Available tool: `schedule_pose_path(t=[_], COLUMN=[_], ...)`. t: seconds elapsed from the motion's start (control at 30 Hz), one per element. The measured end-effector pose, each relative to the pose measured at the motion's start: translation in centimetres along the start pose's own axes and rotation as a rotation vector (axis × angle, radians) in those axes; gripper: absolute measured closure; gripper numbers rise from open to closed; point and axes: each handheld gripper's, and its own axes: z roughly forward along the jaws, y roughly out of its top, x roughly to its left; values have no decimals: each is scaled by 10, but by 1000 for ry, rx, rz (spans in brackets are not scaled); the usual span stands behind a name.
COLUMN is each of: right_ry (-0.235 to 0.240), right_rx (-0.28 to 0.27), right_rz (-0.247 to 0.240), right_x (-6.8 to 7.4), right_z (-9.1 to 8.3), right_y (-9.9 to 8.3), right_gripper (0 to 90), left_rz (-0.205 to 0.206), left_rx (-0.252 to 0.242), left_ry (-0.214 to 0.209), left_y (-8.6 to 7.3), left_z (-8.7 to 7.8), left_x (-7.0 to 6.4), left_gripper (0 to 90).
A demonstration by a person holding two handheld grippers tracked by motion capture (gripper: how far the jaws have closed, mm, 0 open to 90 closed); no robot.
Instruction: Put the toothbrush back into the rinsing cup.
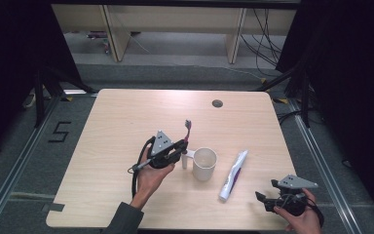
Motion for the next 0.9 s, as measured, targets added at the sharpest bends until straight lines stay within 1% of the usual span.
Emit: schedule_pose_path(t=[0.1,0.13,0.2,0.27,0.3,0.33,0.4,0.43,0.5,0.53,0.6,0.63,0.7,0.73,0.8,0.83,0.87,0.9], right_ry=[13,3,3,17,17,5,6,12,5,14,15,8,9,17,16,16,16,16], right_rx=[2,10,8,5,5,11,11,13,9,8,9,12,10,10,11,11,12,12], right_rz=[13,3,0,19,19,8,1,7,7,5,8,4,8,11,11,11,11,11], right_x=[1,0,0,2,2,1,0,1,1,1,1,0,1,1,1,1,1,1], right_z=[0,-1,0,0,0,0,0,0,-1,1,1,0,0,0,0,0,0,0], right_y=[0,0,0,0,0,0,0,0,0,0,0,0,0,0,0,0,0,0], right_gripper=[228,228,228,228,228,228,228,228,228,227,228,228,228,227,227,227,227,227], left_rz=[3,9,5,6,7,9,7,6,8,16,16,15,17,15,14,18,19,19], left_rx=[3,13,18,20,20,32,33,33,34,43,44,45,46,44,46,48,37,37], left_ry=[-5,-4,-4,-1,-11,-3,-3,-4,-4,-2,0,0,-8,-10,-5,-6,-11,-11], left_y=[-1,-3,-4,-5,-6,-6,-7,-8,-9,-9,-10,-11,-12,-12,-12,-12,-11,-11], left_z=[1,1,2,2,3,2,2,2,2,3,3,3,3,3,2,2,2,2], left_x=[0,1,0,0,1,1,1,1,0,0,0,0,0,0,0,0,0,0], left_gripper=[813,812,811,810,810,806,806,804,793,792,791,789,783,773,756,734,709,675])
